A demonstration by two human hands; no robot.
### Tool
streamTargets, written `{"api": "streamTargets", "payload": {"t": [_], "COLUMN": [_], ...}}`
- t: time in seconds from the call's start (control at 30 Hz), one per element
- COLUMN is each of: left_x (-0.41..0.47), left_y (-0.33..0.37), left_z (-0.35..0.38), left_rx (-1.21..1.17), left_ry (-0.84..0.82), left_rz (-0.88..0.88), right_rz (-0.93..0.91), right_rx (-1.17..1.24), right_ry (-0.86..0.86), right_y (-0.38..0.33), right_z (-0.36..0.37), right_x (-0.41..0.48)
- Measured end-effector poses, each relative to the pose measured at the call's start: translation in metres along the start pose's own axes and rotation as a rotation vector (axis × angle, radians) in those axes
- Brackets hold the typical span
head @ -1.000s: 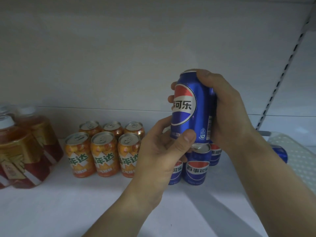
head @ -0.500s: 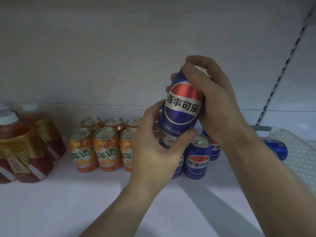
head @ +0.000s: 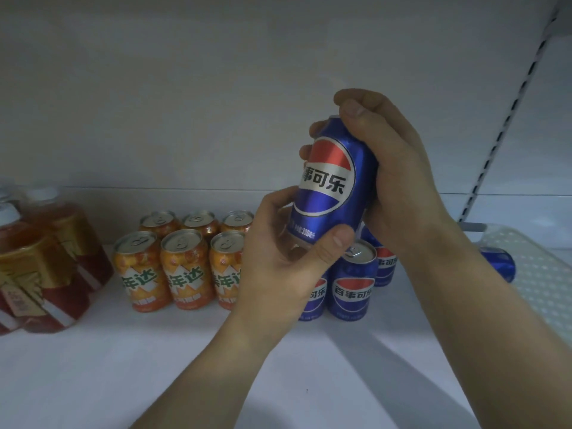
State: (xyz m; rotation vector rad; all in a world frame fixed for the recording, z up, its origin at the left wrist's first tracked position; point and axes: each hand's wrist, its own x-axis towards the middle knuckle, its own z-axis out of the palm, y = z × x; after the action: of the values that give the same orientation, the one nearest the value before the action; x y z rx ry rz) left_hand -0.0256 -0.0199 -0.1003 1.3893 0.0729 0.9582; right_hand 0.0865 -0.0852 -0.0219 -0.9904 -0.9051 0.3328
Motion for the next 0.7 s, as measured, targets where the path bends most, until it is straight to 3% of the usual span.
{"api": "streamTargets", "payload": {"t": [0.23,0.53,0.7], "left_x": [0.000,0.009,0.008], "left_y": [0.003,0.006,0.005], "left_z": [-0.004,-0.016,-0.017], "left_rx": [-0.319,-0.048,-0.049], "left_ry": [-0.096,0.021,0.043], "left_rz": [-0.226,-0.060,-0.037], "right_rz": [0.013,-0.021,-0.015], "right_rx": [-0.053,-0.130,-0.097], "right_ry": [-0.054,-0.035,-0.043], "right_y": [0.004,0.012,0.013], "right_z": [0.001,0.004,0.004], "right_x": [0.002,0.004,0.004]}}
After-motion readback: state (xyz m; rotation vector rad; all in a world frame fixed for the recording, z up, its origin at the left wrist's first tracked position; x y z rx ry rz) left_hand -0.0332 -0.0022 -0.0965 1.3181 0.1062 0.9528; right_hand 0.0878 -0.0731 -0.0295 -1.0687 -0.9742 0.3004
